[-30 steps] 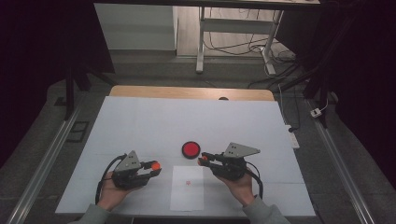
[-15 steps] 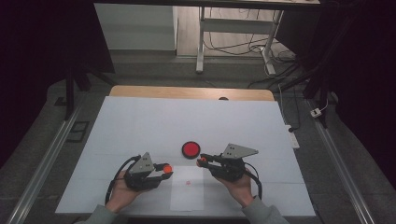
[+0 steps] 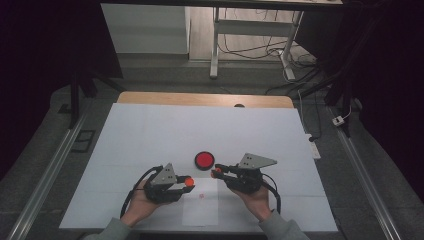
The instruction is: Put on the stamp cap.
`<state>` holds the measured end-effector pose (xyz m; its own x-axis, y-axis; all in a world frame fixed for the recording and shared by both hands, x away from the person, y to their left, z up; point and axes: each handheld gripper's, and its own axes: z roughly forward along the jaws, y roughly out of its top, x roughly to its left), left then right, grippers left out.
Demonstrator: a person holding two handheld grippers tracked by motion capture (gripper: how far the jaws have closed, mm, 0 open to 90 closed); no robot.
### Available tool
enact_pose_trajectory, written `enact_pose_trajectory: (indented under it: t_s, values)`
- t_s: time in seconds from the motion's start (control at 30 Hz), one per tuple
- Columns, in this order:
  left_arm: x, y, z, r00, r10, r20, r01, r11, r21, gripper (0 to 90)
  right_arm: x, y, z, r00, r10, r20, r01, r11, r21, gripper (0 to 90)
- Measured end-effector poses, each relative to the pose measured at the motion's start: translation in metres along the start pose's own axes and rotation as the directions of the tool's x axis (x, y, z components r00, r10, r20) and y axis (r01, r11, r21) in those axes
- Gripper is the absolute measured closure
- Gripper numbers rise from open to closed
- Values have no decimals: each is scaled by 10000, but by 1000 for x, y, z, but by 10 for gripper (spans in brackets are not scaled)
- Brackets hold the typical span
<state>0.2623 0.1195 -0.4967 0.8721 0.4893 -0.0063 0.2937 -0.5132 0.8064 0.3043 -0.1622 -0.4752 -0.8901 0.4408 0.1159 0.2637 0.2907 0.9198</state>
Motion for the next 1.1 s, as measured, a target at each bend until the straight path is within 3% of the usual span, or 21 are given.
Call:
enact_pose_trajectory:
  t_s: [0.7, 1.1]
  values:
    - [-12, 19, 38, 9971, 433, 624, -457, 9983, 369, 650, 4, 3, -6, 9999, -83, 78, 84, 9999, -131, 721]
    - [-9, 23, 44, 9970, 502, 596, -528, 9977, 424, 649, 7, 2, -1, 9999, -131, -104, 131, 9999, -2, 721]
